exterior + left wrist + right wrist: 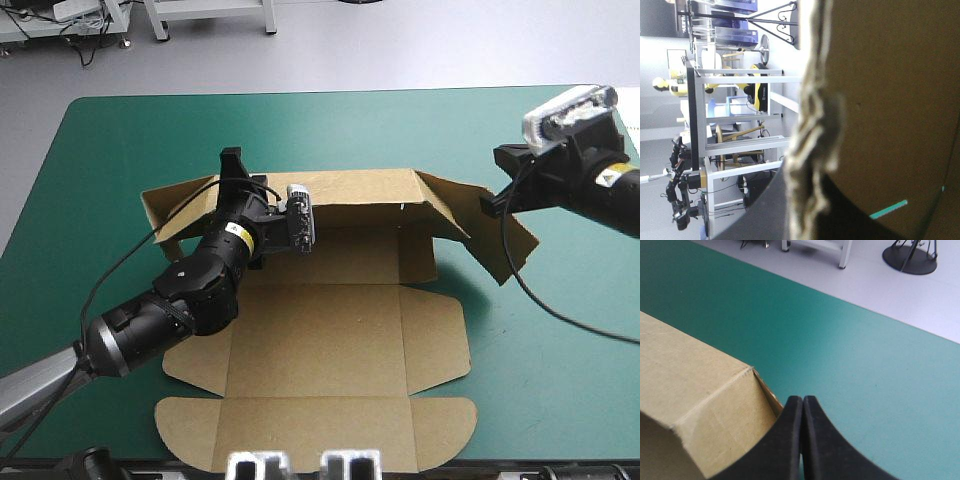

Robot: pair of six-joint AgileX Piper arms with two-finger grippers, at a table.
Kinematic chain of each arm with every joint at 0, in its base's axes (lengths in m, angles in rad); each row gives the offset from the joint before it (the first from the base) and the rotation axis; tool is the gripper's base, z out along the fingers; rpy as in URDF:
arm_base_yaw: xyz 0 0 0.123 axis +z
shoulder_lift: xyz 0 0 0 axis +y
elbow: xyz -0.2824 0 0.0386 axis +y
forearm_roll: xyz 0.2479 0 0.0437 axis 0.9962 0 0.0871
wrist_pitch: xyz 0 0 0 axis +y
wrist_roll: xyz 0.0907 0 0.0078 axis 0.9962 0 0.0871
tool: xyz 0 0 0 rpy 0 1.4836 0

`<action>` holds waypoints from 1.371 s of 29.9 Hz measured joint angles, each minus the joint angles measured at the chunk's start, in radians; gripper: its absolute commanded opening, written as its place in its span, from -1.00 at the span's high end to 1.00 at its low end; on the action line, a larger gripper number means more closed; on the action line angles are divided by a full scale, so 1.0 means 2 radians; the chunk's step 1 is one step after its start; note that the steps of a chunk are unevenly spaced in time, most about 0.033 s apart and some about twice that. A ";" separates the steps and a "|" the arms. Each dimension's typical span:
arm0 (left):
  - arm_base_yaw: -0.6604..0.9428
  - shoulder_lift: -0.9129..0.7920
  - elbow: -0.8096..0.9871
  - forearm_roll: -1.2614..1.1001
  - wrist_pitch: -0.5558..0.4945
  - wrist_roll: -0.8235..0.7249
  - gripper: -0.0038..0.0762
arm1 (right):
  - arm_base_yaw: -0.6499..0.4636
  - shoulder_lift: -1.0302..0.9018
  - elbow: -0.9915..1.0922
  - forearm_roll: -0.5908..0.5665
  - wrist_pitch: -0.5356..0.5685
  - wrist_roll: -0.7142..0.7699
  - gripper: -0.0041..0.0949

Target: Fold the box

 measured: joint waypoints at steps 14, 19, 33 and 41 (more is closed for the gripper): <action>0.000 0.000 0.109 0.230 -0.012 -0.321 0.92 | 0.000 0.282 -0.237 0.024 0.119 0.008 0.97; 0.001 0.000 0.109 0.246 -0.010 -0.353 0.88 | 0.001 0.365 -0.293 0.028 0.146 0.029 0.97; 0.062 0.000 0.109 0.252 -0.056 -0.360 0.88 | 0.032 0.382 -0.221 0.024 0.171 0.026 0.97; 0.062 0.000 0.109 0.253 -0.058 -0.362 0.88 | 0.035 0.329 -0.197 0.022 0.171 0.026 0.97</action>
